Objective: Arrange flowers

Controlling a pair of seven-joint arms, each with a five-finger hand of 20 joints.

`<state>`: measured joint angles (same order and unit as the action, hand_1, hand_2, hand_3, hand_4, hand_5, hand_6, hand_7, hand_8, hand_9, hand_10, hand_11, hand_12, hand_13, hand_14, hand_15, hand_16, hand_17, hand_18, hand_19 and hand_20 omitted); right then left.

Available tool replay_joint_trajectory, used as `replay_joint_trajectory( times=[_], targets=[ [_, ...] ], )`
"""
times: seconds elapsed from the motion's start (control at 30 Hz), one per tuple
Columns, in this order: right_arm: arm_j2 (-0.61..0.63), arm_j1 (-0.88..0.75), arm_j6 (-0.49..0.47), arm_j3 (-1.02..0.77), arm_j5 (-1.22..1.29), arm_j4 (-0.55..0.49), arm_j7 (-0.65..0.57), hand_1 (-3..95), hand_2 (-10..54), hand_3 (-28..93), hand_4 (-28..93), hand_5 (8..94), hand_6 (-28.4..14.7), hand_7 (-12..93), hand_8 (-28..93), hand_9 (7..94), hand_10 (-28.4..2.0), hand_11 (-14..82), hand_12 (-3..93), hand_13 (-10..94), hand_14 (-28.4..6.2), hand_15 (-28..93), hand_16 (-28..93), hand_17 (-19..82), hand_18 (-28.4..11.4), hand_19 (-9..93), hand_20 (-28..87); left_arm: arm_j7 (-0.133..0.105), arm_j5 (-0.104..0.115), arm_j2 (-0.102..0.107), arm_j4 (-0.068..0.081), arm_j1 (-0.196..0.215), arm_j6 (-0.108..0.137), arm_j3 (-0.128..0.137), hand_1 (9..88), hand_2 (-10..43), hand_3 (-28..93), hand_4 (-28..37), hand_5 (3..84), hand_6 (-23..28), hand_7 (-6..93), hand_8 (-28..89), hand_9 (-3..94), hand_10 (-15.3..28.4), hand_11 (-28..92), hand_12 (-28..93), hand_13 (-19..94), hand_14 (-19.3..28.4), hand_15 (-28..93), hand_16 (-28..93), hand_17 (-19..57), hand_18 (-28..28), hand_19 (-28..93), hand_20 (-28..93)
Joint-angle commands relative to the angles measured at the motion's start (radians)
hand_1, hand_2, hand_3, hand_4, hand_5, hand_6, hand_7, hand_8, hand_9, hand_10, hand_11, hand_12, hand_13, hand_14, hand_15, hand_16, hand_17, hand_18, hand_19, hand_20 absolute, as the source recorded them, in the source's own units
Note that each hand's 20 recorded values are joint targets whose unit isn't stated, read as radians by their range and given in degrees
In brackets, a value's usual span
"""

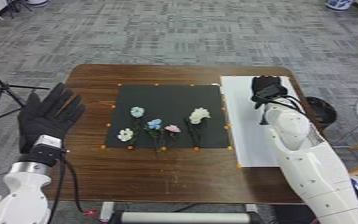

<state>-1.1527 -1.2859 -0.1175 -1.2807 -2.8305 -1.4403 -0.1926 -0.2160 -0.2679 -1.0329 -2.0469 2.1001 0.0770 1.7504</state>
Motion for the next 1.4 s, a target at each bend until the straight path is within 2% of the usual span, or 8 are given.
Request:
replay_joint_trajectory(
  times=[0.03,0.4,0.5,0.57,0.63,0.83,1.2,1.4],
  targets=[
    [0.034,-0.060,-0.050,0.014,0.068,-0.164,-0.029,60.4,-9.5,65,-28,76.0,1.6,33,-1,86.8,-6.9,10.1,42.1,64,-7.6,50,47,31,-20.4,77,44,-0.003,0.005,-0.002,-0.003,0.008,-0.002,0.005,24.9,16.4,67,-28.3,38.0,7.8,8.8,-9,30.0,13.9,16,7,22,15.5,19,-4,-9.4,14.5,36,6],
    [-0.011,-0.179,-0.126,0.084,0.124,-0.381,0.006,60.2,-9.5,67,-28,76.2,0.9,32,0,86.4,-7.5,9.7,42.4,64,-7.7,49,48,31,-21.0,77,44,-0.002,0.004,-0.003,-0.002,0.007,0.001,0.018,24.8,16.2,67,-28.3,37.8,7.7,8.8,-9,30.0,13.8,15,7,22,15.4,19,-4,-9.2,14.4,35,5],
    [-0.021,-0.198,-0.140,0.101,0.125,-0.396,0.010,59.6,-9.5,68,-28,76.2,0.8,32,0,86.3,-7.6,9.8,42.6,64,-8.2,49,48,30,-21.2,77,44,0.004,0.002,0.002,0.001,0.000,0.006,0.015,24.7,16.2,67,-28.3,37.8,7.7,8.8,-9,30.0,13.7,16,7,22,15.3,19,-4,-9.2,14.4,35,5],
    [-0.030,-0.204,-0.168,0.112,0.137,-0.399,-0.004,58.6,-9.5,69,-28,76.0,0.6,32,1,85.9,-7.7,9.9,42.9,63,-8.6,49,48,30,-21.4,77,44,0.011,-0.016,0.004,0.002,-0.002,0.016,0.016,24.8,16.2,67,-28.3,37.8,7.7,8.9,-9,29.9,13.7,16,7,22,15.3,19,-4,-9.2,14.3,35,5],
    [-0.035,-0.208,-0.173,0.121,0.139,-0.405,-0.005,58.6,-9.5,69,-28,75.9,0.5,32,1,85.8,-7.8,10.0,42.8,63,-8.7,50,47,30,-21.4,77,44,0.009,-0.004,0.007,0.001,0.001,0.012,0.021,24.8,16.2,67,-28.3,37.8,7.7,8.9,-9,29.9,13.7,16,7,22,15.3,18,-4,-9.2,14.4,35,5],
    [-0.047,-0.214,-0.156,0.139,0.119,-0.399,-0.003,58.7,-9.5,69,-28,76.2,0.1,32,1,85.7,-7.8,10.2,42.6,63,-8.8,51,47,30,-21.5,77,44,0.013,0.003,0.008,0.006,-0.005,0.016,0.022,25.4,16.6,66,-28.3,38.0,7.8,8.9,-9,30.0,13.7,16,7,22,15.2,19,-4,-9.2,14.4,35,6],
    [-0.042,-0.222,-0.176,0.134,0.130,-0.414,-0.008,55.4,-9.5,69,-28,72.2,-1.0,29,-1,82.0,-7.5,10.4,41.5,60,-9.8,52,42,29,-21.7,77,43,0.013,-0.003,0.007,0.002,0.003,0.013,0.031,24.5,16.9,68,-28.3,38.1,7.8,9.3,-9,30.1,13.8,16,7,22,15.2,19,-4,-9.0,14.3,35,6],
    [-0.033,-0.232,-0.184,0.132,0.136,-0.429,-0.013,53.9,-9.5,68,-28,70.7,-0.9,25,-2,80.7,-8.1,10.1,41.0,59,-10.7,53,39,28,-21.8,77,42,0.003,0.002,0.003,-0.003,0.013,0.015,0.037,24.3,17.1,69,-28.3,38.1,7.7,9.3,-9,30.1,13.7,16,7,22,15.2,19,-4,-9.1,14.3,35,6]
  ],
)
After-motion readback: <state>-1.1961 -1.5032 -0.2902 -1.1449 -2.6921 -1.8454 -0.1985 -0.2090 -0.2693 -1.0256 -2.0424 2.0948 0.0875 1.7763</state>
